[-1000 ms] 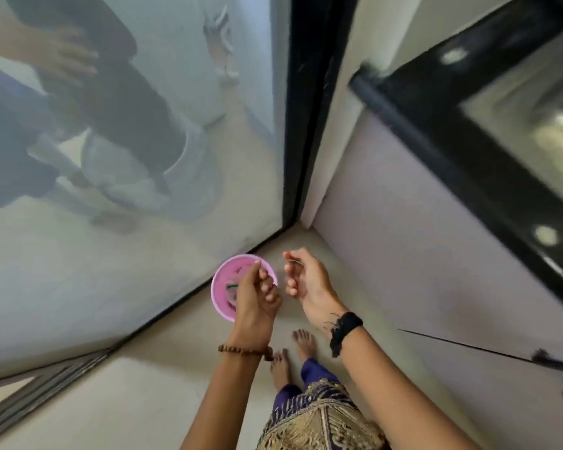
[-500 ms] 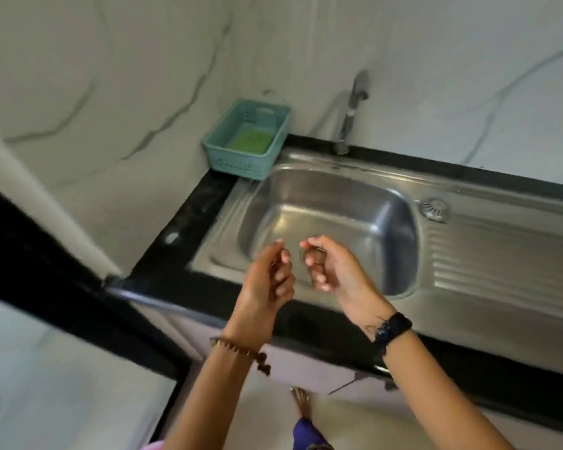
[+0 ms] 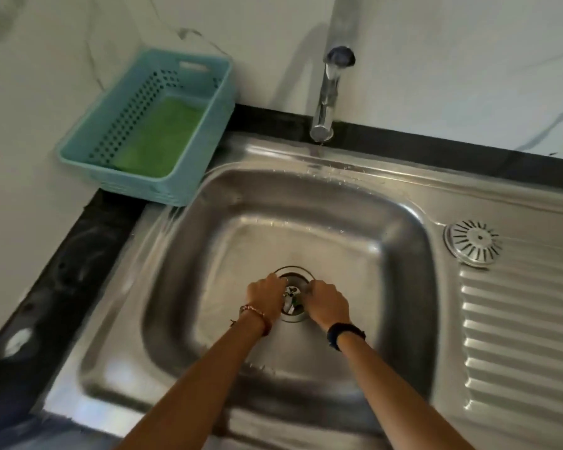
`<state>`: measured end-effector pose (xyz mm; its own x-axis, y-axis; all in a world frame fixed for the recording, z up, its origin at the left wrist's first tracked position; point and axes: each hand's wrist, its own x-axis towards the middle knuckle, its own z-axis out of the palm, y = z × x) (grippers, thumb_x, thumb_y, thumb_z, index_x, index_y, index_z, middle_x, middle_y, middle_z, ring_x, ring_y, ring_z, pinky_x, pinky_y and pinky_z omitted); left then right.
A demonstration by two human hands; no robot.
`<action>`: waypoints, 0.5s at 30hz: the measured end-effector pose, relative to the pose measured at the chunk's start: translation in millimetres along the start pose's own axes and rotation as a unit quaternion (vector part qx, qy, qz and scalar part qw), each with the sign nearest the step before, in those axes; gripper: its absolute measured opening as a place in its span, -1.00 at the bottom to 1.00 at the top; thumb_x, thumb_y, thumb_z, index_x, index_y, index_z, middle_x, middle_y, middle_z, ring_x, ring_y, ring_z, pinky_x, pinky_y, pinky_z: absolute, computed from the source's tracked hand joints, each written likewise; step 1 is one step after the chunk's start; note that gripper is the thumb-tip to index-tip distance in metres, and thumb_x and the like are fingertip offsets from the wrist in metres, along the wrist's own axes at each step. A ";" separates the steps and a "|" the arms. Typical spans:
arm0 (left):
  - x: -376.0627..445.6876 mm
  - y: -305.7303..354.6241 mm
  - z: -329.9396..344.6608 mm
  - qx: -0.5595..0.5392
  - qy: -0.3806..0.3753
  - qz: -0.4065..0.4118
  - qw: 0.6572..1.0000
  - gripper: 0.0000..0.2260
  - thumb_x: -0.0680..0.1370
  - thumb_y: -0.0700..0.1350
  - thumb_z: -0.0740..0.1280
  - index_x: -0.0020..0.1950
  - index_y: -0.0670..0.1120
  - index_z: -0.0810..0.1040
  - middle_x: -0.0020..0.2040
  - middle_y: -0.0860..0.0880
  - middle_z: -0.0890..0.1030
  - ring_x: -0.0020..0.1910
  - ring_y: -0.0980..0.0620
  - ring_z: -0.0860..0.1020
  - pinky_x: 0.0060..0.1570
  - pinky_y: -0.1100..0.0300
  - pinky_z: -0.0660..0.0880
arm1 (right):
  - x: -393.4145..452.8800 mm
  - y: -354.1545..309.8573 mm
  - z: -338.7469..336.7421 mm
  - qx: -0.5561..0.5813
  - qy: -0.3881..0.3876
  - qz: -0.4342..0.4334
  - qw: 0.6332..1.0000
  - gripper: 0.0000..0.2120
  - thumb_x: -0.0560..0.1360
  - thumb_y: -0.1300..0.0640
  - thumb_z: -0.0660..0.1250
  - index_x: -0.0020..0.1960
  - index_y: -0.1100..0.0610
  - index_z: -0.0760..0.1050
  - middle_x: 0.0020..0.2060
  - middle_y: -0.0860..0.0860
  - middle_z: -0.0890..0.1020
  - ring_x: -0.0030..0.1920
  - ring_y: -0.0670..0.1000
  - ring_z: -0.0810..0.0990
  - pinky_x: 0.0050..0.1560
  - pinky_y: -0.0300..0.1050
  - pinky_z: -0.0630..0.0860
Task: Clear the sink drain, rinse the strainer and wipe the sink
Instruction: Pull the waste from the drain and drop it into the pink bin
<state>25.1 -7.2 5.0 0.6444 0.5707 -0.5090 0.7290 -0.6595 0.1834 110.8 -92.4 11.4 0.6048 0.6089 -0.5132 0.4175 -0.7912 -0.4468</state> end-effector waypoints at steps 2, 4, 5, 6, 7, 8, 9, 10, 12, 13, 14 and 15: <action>13.7 0.0 11.0 0.062 -0.017 0.023 0.998 -0.73 0.57 -0.13 0.19 0.26 -0.07 0.42 0.24 -0.14 0.47 0.16 -0.14 0.53 0.06 0.05 0.46 | 11.3 4.6 14.7 -0.075 0.006 -0.017 0.997 -0.75 0.53 0.08 0.15 0.10 0.16 0.50 0.02 0.12 0.65 0.02 0.15 0.61 -0.16 -0.14 0.38; 21.4 -0.5 17.0 0.095 -0.026 0.028 0.995 -0.75 0.57 -0.13 0.20 0.24 -0.09 0.44 0.24 -0.14 0.47 0.15 -0.14 0.53 0.04 0.05 0.46 | 18.3 8.8 25.2 -0.114 0.012 -0.031 0.993 -0.73 0.53 0.03 0.18 0.14 0.15 0.47 0.01 0.10 0.65 0.01 0.14 0.61 -0.18 -0.14 0.34; 22.8 -1.2 18.2 0.107 -0.029 0.027 0.994 -0.77 0.57 -0.14 0.20 0.22 -0.10 0.46 0.23 -0.15 0.47 0.14 -0.14 0.53 0.03 0.06 0.46 | 20.4 10.7 29.0 -0.128 0.016 -0.035 0.991 -0.69 0.53 -0.02 0.20 0.16 0.15 0.45 0.00 0.09 0.65 0.00 0.14 0.62 -0.18 -0.14 0.34; 24.2 -2.2 19.8 0.115 -0.031 0.027 0.993 -0.78 0.57 -0.14 0.19 0.20 -0.11 0.48 0.23 -0.15 0.47 0.13 -0.13 0.53 0.02 0.06 0.46 | 22.8 12.6 32.6 -0.144 0.016 -0.039 0.989 -0.66 0.52 -0.04 0.20 0.18 0.16 0.44 0.00 0.09 0.65 0.00 0.13 0.62 -0.17 -0.14 0.35; 24.5 -3.4 20.7 0.117 -0.032 0.026 0.992 -0.78 0.57 -0.15 0.18 0.18 -0.12 0.49 0.22 -0.15 0.48 0.12 -0.14 0.54 0.00 0.06 0.46 | 24.7 14.1 35.3 -0.162 0.017 -0.046 0.986 -0.67 0.53 -0.02 0.19 0.19 0.16 0.43 0.00 0.09 0.65 0.00 0.13 0.62 -0.18 -0.14 0.35; 23.8 -4.7 21.2 0.116 -0.032 0.026 0.992 -0.79 0.58 -0.15 0.18 0.17 -0.13 0.50 0.22 -0.15 0.48 0.12 -0.14 0.54 -0.01 0.06 0.46 | 25.8 15.3 37.6 -0.179 0.018 -0.056 0.982 -0.71 0.55 0.03 0.16 0.18 0.16 0.42 0.00 0.09 0.65 0.00 0.13 0.62 -0.19 -0.15 0.34; 22.9 -6.0 21.7 0.114 -0.030 0.028 0.993 -0.79 0.58 -0.16 0.18 0.17 -0.14 0.49 0.22 -0.15 0.48 0.12 -0.14 0.54 -0.01 0.06 0.46 | 26.3 16.5 39.2 -0.192 0.018 -0.067 0.979 -0.75 0.56 0.10 0.12 0.18 0.15 0.43 -0.01 0.08 0.65 -0.01 0.12 0.62 -0.20 -0.15 0.32; 22.2 -7.3 22.0 0.113 -0.026 0.031 0.993 -0.79 0.58 -0.17 0.17 0.17 -0.14 0.49 0.22 -0.15 0.47 0.11 -0.14 0.54 -0.01 0.07 0.47 | 26.5 17.5 39.8 -0.199 0.018 -0.080 0.977 -0.75 0.56 0.16 0.09 0.18 0.14 0.43 -0.01 0.09 0.65 -0.02 0.12 0.62 -0.21 -0.14 0.31; 20.2 -8.7 20.7 0.106 -0.011 0.032 0.994 -0.80 0.57 -0.20 0.18 0.16 -0.15 0.48 0.22 -0.15 0.47 0.09 -0.13 0.55 -0.02 0.08 0.48 | 26.5 20.0 38.9 -0.204 0.017 -0.102 0.974 -0.73 0.56 0.24 0.07 0.17 0.14 0.45 -0.01 0.10 0.64 -0.02 0.13 0.61 -0.21 -0.13 0.30; 18.7 -9.0 18.7 0.095 0.000 0.026 0.995 -0.82 0.57 -0.21 0.18 0.13 -0.15 0.49 0.19 -0.15 0.47 0.07 -0.12 0.56 -0.04 0.08 0.48 | 26.3 21.4 37.1 -0.200 0.018 -0.105 0.974 -0.74 0.56 0.24 0.07 0.15 0.14 0.47 -0.01 0.11 0.64 -0.02 0.14 0.61 -0.22 -0.13 0.30; 16.9 -9.1 16.1 0.081 0.013 0.017 0.996 -0.84 0.57 -0.22 0.19 0.09 -0.16 0.50 0.17 -0.14 0.48 0.03 -0.12 0.57 -0.07 0.09 0.49 | 25.5 22.5 34.0 -0.185 0.023 -0.100 0.977 -0.76 0.55 0.23 0.08 0.11 0.15 0.49 -0.01 0.12 0.64 -0.02 0.14 0.61 -0.22 -0.14 0.31; 14.7 -9.0 12.9 0.064 0.028 0.006 0.998 -0.86 0.56 -0.22 0.21 0.06 -0.16 0.52 0.14 -0.14 0.49 -0.01 -0.11 0.58 -0.11 0.11 0.49 | 24.6 23.5 29.7 -0.157 0.029 -0.088 0.983 -0.78 0.55 0.20 0.11 0.08 0.15 0.50 -0.02 0.12 0.65 -0.03 0.15 0.61 -0.23 -0.15 0.31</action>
<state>25.0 0.8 -14.9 0.6679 0.5862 -0.4585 0.6874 -0.7221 0.0781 115.3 -94.4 -33.6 0.5388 0.7408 -0.4012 0.7019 -0.6581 -0.2724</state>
